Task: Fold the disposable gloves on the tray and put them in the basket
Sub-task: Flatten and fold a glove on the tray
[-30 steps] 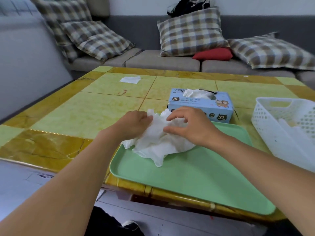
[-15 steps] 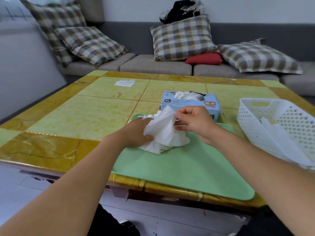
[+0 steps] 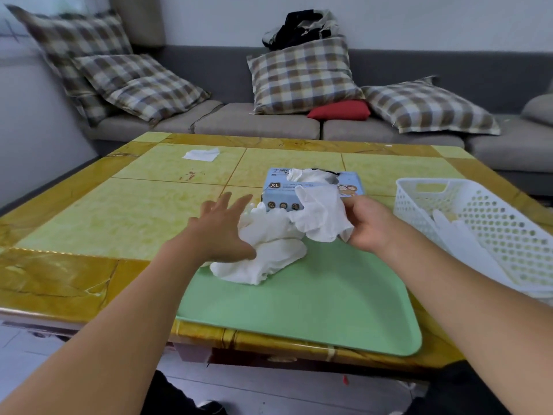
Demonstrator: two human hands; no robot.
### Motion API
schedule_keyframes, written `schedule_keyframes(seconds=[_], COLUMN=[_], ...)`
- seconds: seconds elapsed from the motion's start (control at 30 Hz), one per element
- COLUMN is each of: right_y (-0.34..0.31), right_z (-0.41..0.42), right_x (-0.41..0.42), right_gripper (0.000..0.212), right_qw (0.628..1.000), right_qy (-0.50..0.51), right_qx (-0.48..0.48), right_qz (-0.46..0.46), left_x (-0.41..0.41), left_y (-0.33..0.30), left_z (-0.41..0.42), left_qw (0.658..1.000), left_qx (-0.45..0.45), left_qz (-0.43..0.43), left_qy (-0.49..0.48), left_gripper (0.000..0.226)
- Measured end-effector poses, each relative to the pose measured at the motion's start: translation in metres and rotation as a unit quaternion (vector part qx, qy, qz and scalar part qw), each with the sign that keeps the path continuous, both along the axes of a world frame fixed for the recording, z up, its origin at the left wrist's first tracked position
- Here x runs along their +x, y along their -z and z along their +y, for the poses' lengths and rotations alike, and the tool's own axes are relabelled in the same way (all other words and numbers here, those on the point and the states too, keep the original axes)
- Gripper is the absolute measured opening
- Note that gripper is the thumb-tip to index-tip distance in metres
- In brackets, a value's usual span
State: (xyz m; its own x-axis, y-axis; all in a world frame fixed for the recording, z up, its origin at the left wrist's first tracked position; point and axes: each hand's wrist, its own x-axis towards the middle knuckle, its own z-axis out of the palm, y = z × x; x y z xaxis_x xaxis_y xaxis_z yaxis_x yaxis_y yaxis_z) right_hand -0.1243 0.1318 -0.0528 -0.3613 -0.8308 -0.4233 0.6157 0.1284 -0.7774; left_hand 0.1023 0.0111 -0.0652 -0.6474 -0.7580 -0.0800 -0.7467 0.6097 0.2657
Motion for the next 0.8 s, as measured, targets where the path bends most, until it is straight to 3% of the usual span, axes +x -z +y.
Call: schedule_keyframes(seconds=[0.07,0.17,0.3,0.37,0.47,0.53,0.6,0.63,0.7,0.8], right_y=[-0.004,-0.012,-0.022,-0.023,-0.022,-0.019,-0.018,-0.019,-0.017,-0.017], right_z=[0.006,0.015,0.033,0.045,0.056,0.06,0.064,0.067,0.068,0.068], right_x=[0.001,0.004,0.007,-0.001,-0.008,-0.019,-0.023,-0.022,-0.018,-0.018], right_gripper=[0.021,0.023,0.03,0.045,0.045,0.075,0.091,0.089,0.065,0.039], right_qw=[0.999,0.994,0.985,0.981,0.973,0.964,0.954,0.947,0.927,0.915], right_qy=[-0.035,-0.078,-0.15,-0.167,-0.182,-0.196,-0.231,-0.234,-0.206,-0.064], right_qx=[0.023,0.05,0.06,0.062,0.035,-0.011,-0.068,-0.095,-0.118,-0.108], right_qz=[0.025,0.059,0.052,0.07,0.138,0.178,0.176,0.199,0.29,0.384], left_x=[-0.009,-0.034,-0.067,-0.078,-0.087,-0.091,-0.098,-0.102,-0.106,-0.11], left_y=[-0.016,-0.026,-0.028,-0.033,-0.039,-0.039,-0.04,-0.041,-0.041,-0.04], left_z=[0.017,0.042,0.058,0.065,0.07,0.071,0.073,0.074,0.076,0.075], left_qw=[0.995,0.939,0.891,0.873,0.838,0.825,0.819,0.818,0.814,0.801], left_qx=[0.015,0.102,0.103,0.143,0.216,0.25,0.269,0.273,0.276,0.284], left_qz=[0.099,0.303,0.414,0.453,0.499,0.506,0.506,0.505,0.508,0.521], left_qy=[0.023,0.126,0.154,0.116,0.042,0.003,-0.032,-0.043,-0.056,-0.079], left_gripper=[0.124,0.112,0.033,0.011,0.022,0.031,0.028,0.027,0.026,0.034])
